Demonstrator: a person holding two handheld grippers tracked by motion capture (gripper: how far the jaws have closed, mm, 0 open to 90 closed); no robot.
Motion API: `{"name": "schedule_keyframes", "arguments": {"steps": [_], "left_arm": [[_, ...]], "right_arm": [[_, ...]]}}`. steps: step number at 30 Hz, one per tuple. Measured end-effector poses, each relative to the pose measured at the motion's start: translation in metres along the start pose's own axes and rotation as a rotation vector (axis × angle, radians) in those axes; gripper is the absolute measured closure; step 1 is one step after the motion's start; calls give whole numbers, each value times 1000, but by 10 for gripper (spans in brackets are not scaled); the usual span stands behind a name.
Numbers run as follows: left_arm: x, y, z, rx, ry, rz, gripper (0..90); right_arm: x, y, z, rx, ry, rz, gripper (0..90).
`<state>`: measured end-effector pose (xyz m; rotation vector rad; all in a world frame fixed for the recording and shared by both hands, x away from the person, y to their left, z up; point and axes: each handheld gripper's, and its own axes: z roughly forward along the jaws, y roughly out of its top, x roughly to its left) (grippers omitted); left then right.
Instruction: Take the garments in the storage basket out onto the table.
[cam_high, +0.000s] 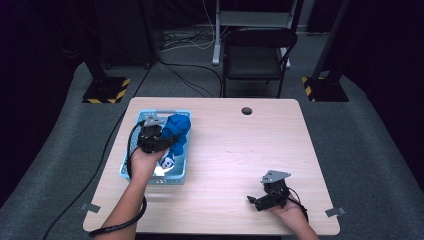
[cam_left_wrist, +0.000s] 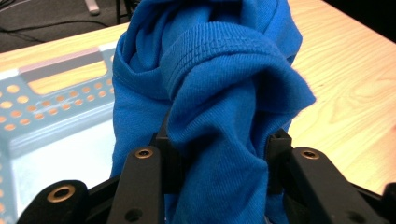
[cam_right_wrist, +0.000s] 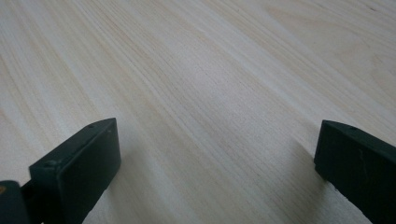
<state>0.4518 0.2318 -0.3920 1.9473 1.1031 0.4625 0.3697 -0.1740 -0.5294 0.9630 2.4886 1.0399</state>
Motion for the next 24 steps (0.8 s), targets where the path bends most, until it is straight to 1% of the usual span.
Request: {"name": "schedule_keyframes", "arguments": {"steps": [1, 2, 4, 5, 7, 10, 20, 24], "left_arm": [[-5, 2, -1, -6, -5, 14, 617], [-5, 2, -1, -6, -5, 14, 617], [-9, 4, -2, -14, -12, 23, 617], [-14, 6, -2, -15, -26, 30, 617], [-16, 6, -2, -14, -33, 33, 616], [-25, 7, -2, -32, -57, 40, 617], [-41, 9, 2, -36, -80, 75, 617], [-46, 10, 3, -43, -94, 82, 617]], "right_arm": [[0, 0, 0, 0, 0, 0, 0], [0, 0, 0, 0, 0, 0, 0], [0, 0, 0, 0, 0, 0, 0], [0, 0, 0, 0, 0, 0, 0], [0, 0, 0, 0, 0, 0, 0], [0, 0, 0, 0, 0, 0, 0], [0, 0, 0, 0, 1, 1, 0], [0, 0, 0, 0, 0, 0, 0]]}}
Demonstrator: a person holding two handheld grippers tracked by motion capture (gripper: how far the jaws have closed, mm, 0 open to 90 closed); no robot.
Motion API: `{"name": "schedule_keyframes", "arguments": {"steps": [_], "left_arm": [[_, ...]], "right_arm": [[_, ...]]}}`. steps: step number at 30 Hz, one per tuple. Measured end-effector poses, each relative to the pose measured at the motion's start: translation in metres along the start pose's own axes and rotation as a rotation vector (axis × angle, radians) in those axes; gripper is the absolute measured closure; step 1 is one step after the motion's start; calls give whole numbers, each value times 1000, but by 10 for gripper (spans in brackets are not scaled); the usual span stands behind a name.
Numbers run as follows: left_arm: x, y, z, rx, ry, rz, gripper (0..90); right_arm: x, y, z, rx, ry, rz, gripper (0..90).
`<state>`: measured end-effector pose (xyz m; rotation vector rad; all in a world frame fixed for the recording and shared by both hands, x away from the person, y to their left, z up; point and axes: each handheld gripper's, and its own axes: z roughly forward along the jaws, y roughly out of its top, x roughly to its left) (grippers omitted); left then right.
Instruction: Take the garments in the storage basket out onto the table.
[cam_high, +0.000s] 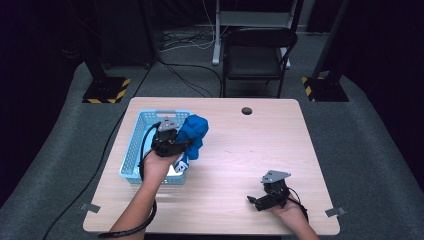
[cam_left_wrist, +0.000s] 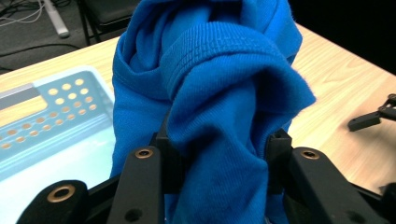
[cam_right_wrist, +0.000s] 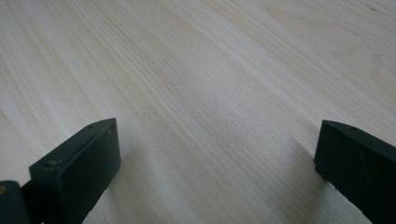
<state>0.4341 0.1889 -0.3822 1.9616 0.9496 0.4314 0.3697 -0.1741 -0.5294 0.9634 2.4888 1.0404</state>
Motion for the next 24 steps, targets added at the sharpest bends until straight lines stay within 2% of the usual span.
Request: {"name": "schedule_keyframes", "arguments": {"steps": [10, 24], "left_arm": [[-15, 2, 9, -5, -38, 20, 617], [-31, 0, 22, 3, -63, 39, 617]], "right_arm": [[0, 0, 0, 0, 1, 1, 0], [0, 0, 0, 0, 1, 1, 0]]}}
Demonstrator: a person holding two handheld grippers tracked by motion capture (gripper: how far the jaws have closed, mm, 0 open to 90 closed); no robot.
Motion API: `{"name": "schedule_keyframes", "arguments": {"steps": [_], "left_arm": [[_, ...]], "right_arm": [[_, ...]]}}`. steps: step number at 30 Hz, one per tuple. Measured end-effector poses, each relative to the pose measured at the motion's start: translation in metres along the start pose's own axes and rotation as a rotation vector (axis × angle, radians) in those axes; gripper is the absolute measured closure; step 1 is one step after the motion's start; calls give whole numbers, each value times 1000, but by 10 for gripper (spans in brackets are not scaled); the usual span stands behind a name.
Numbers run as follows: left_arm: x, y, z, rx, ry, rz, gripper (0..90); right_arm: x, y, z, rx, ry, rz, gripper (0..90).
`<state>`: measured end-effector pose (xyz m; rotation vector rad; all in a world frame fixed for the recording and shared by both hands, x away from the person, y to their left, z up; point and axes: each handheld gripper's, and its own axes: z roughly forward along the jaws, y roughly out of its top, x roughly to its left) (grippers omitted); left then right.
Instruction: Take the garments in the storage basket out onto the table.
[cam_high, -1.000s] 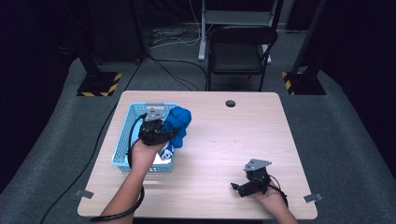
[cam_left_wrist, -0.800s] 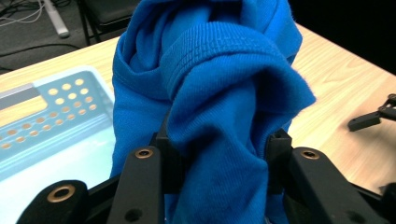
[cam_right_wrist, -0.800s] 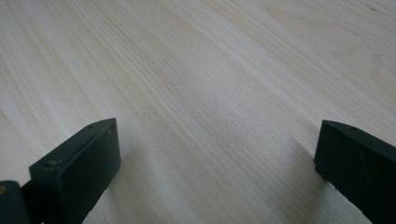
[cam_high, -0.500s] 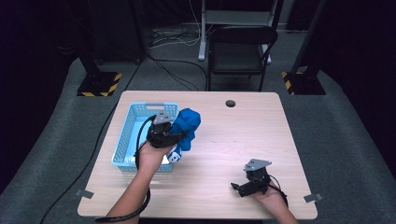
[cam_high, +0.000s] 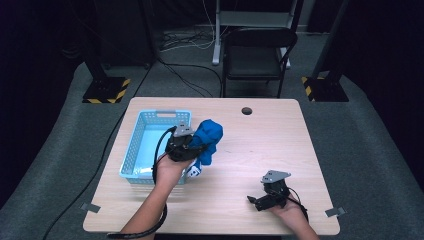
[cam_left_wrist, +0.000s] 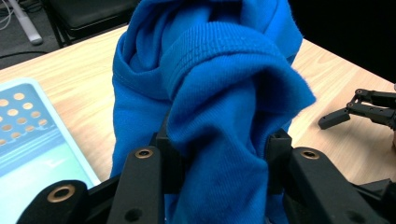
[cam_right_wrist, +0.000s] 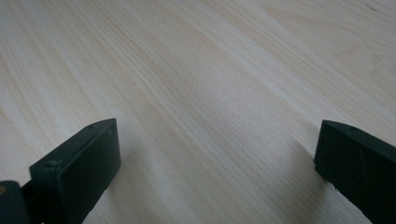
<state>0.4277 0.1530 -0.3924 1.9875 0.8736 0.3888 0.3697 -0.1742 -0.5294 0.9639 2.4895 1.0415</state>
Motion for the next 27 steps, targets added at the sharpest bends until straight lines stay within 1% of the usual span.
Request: {"name": "schedule_keyframes", "arguments": {"steps": [6, 9, 19, 21, 22, 27], "left_arm": [[-5, -1, 5, 3, -7, 7, 617], [-7, -1, 8, 4, -12, 4, 617], [-16, -5, 22, 27, -25, 15, 617], [-17, -6, 25, 37, -10, 26, 617], [-18, -7, 27, 39, -9, 26, 617], [-21, -10, 33, 42, -25, 20, 617]], "right_arm": [[0, 0, 0, 0, 0, 0, 0], [0, 0, 0, 0, 0, 0, 0], [0, 0, 0, 0, 1, 0, 0], [0, 0, 0, 0, 1, -1, 0], [0, 0, 0, 0, 1, -1, 0], [0, 0, 0, 0, 1, -1, 0]]}}
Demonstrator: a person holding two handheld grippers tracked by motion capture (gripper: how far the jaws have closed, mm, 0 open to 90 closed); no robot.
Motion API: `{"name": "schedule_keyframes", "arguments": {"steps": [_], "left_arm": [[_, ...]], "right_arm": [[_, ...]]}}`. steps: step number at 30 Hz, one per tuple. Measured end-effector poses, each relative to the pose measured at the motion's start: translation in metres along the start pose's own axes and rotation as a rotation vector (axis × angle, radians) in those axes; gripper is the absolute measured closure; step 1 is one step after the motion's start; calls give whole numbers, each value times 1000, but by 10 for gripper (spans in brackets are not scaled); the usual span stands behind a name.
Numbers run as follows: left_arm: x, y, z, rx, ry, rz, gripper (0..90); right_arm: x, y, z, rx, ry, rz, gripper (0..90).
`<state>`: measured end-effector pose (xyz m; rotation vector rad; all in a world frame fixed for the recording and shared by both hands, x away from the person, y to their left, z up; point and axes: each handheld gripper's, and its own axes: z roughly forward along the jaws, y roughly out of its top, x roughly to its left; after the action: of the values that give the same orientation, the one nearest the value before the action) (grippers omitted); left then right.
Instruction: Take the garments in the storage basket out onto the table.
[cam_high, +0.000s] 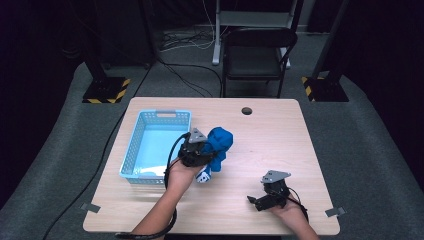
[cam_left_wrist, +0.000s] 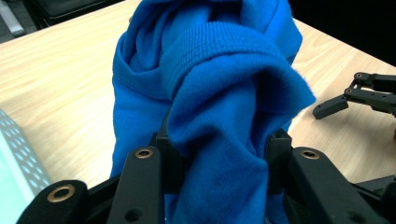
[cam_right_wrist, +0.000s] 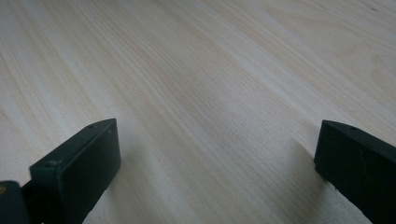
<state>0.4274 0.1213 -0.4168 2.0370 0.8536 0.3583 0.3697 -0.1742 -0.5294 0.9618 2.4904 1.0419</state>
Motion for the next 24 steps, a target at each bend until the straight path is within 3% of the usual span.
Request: {"name": "schedule_keyframes", "arguments": {"steps": [24], "left_arm": [[-13, -10, 21, 26, -18, 3, 617]], "right_arm": [[0, 0, 0, 0, 0, 0, 0]]}}
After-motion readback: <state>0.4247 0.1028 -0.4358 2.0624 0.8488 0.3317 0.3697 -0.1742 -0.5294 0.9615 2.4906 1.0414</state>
